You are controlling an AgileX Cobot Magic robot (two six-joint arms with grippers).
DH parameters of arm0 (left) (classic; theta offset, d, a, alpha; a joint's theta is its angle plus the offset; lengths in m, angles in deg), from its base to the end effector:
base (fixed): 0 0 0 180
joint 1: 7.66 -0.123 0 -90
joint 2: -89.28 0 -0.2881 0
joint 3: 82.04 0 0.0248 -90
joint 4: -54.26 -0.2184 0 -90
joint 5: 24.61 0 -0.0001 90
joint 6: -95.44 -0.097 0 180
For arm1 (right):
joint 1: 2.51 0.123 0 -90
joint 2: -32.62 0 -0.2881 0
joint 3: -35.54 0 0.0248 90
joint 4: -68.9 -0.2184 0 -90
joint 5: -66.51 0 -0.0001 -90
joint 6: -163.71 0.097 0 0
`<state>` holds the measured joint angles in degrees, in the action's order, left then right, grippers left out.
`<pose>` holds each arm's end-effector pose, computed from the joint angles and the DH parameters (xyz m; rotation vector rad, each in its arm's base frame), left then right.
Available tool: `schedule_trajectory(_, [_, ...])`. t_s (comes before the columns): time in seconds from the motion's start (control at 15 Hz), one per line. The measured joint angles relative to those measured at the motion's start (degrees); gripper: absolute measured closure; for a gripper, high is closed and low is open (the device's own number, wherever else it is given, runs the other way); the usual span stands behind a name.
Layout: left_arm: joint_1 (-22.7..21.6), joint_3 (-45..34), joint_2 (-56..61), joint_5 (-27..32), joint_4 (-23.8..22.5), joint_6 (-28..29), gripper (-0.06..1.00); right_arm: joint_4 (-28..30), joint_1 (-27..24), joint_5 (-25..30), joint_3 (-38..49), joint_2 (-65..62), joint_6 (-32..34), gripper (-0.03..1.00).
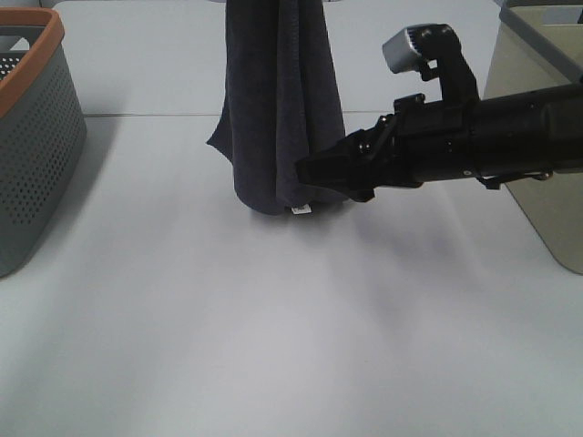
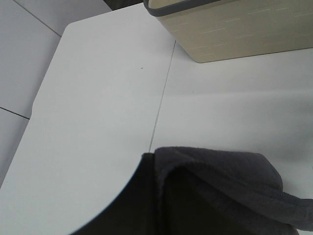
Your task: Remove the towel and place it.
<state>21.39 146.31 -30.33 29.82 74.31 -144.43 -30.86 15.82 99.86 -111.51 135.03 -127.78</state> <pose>0.3526 -0.2268 0.4150 1.4535 1.5699 -0.1137 0.2648 0.1432 0.2151 -0.8343 2.0562 0.7226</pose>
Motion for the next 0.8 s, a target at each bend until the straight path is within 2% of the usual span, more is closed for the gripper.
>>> schedule_trajectory(0.27, [0.0,0.0,0.0,0.2,0.3,-0.2,0.94,-0.1,0.3,3.7,-5.3,7.3,0.0,0.22])
schedule_trajectory(0.53, [0.0,0.0,0.0,0.3,0.3,-0.2,0.94,-0.2,0.3,4.0,-9.9,14.6,3.2,0.22])
schedule_trajectory(0.8, [0.0,0.0,0.0,0.3,0.3,-0.2,0.94,-0.2,0.3,4.1,-10.3,17.2,4.4,0.33])
